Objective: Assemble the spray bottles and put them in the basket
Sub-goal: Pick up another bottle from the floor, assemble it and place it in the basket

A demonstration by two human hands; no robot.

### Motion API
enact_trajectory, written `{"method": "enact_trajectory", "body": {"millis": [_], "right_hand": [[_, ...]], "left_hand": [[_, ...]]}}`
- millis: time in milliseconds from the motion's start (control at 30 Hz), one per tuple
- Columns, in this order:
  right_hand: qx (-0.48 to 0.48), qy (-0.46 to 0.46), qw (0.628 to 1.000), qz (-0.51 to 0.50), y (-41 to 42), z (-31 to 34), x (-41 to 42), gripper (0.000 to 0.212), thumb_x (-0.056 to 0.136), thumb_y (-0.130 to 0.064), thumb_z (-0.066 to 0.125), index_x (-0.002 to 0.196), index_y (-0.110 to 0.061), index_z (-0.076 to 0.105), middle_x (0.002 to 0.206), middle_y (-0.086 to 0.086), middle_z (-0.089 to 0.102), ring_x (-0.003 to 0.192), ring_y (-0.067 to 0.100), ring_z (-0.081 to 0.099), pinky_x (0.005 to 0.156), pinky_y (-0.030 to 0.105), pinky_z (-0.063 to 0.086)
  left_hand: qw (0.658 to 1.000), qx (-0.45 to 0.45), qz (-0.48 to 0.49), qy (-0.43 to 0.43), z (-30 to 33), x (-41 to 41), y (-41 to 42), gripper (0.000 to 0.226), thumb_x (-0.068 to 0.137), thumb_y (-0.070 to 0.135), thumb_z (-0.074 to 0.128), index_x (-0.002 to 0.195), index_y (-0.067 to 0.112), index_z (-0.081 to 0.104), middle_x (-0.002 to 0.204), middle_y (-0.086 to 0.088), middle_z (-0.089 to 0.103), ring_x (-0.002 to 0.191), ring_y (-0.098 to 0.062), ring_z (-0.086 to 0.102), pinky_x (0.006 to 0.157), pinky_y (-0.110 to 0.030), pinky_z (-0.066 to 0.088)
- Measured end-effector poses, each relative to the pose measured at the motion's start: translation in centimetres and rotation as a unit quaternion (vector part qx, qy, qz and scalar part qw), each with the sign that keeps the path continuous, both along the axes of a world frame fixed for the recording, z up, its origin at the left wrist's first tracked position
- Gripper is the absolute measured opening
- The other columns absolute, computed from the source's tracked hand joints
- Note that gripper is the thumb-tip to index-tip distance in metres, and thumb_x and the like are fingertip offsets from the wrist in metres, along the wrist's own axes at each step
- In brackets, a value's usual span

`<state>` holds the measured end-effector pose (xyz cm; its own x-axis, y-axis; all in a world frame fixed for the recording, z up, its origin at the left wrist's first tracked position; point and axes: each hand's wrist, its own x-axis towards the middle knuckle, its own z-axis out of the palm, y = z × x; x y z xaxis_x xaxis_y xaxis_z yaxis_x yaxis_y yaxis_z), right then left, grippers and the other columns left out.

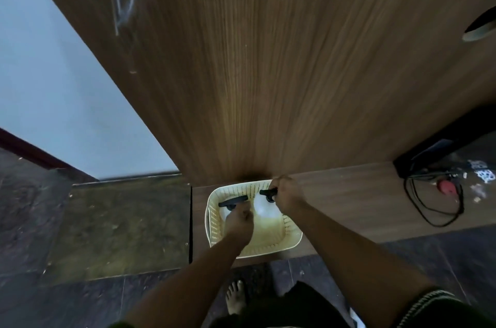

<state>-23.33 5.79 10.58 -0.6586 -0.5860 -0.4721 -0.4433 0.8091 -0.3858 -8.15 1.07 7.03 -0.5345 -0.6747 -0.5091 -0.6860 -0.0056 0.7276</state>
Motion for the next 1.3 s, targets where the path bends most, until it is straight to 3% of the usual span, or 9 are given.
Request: {"method": "enact_trajectory", "body": {"millis": [33, 100, 267, 567, 867, 1033, 1300], "right_hand": [[0.024, 0.031, 0.998, 0.051, 0.0, -0.4, 0.3, 0.013, 0.084, 0.004, 0.052, 0.075, 0.004, 0.063, 0.067, 0.004, 0.054, 0.059, 0.015, 0.06, 0.056, 0.019, 0.048], [0.0, 0.038, 0.996, 0.081, -0.2, -1.9, 0.4, 0.016, 0.078, -0.002, 0.058, 0.085, -0.006, 0.072, 0.082, 0.006, 0.061, 0.083, 0.024, 0.065, 0.072, 0.024, 0.046], [-0.003, 0.01, 0.996, 0.085, -0.9, -2.4, 0.9, 0.022, 0.086, -0.006, 0.053, 0.101, -0.004, 0.07, 0.107, 0.013, 0.067, 0.099, 0.025, 0.061, 0.086, 0.027, 0.042], [0.025, 0.057, 0.992, 0.112, -2.4, -3.7, 1.4, 0.025, 0.086, -0.008, 0.053, 0.106, -0.005, 0.068, 0.111, 0.012, 0.066, 0.106, 0.026, 0.058, 0.093, 0.033, 0.046], [0.065, 0.077, 0.987, 0.128, -1.9, -3.4, 1.3, 0.022, 0.086, -0.004, 0.052, 0.104, -0.003, 0.065, 0.109, 0.013, 0.065, 0.105, 0.029, 0.059, 0.088, 0.033, 0.05], [0.063, 0.086, 0.986, 0.128, -1.7, -3.2, 1.3, 0.024, 0.09, -0.016, 0.056, 0.108, -0.004, 0.066, 0.111, 0.014, 0.065, 0.109, 0.029, 0.057, 0.088, 0.033, 0.05], [0.05, 0.101, 0.985, 0.132, -1.0, -2.7, 1.5, 0.025, 0.092, -0.018, 0.053, 0.108, -0.004, 0.066, 0.11, 0.014, 0.065, 0.11, 0.028, 0.054, 0.087, 0.033, 0.048]], "left_hand": [[0.999, -0.034, -0.011, 0.009, -0.4, 0.3, -0.3, 0.028, 0.093, 0.009, 0.05, 0.118, 0.013, 0.063, 0.117, -0.008, 0.067, 0.109, -0.027, 0.061, 0.092, -0.032, 0.047], [0.997, -0.066, -0.034, 0.024, -0.8, 1.3, -0.9, 0.031, 0.093, 0.006, 0.05, 0.121, 0.011, 0.062, 0.121, -0.007, 0.067, 0.112, -0.024, 0.061, 0.095, -0.026, 0.043], [0.996, -0.069, -0.048, 0.01, -1.2, 2.7, -2.2, 0.034, 0.095, 0.008, 0.05, 0.128, 0.008, 0.057, 0.133, -0.007, 0.06, 0.124, -0.021, 0.054, 0.107, -0.035, 0.042], [0.991, -0.105, -0.08, 0.021, -1.3, 2.9, -4.0, 0.035, 0.096, 0.013, 0.049, 0.13, 0.013, 0.056, 0.132, -0.003, 0.06, 0.122, -0.019, 0.055, 0.105, -0.037, 0.043], [0.988, -0.116, -0.101, 0.028, -1.0, 2.4, -3.9, 0.038, 0.095, 0.01, 0.05, 0.133, 0.011, 0.052, 0.132, -0.005, 0.06, 0.124, -0.02, 0.053, 0.108, -0.038, 0.04], [0.984, -0.127, -0.121, 0.02, -0.9, 2.5, -4.2, 0.039, 0.095, 0.011, 0.049, 0.134, 0.012, 0.052, 0.131, -0.006, 0.06, 0.123, -0.021, 0.053, 0.108, -0.038, 0.04], [0.983, -0.132, -0.129, 0.013, -1.2, 2.7, -4.5, 0.038, 0.094, 0.013, 0.052, 0.132, 0.014, 0.054, 0.13, -0.005, 0.061, 0.121, -0.02, 0.055, 0.105, -0.033, 0.042]]}}
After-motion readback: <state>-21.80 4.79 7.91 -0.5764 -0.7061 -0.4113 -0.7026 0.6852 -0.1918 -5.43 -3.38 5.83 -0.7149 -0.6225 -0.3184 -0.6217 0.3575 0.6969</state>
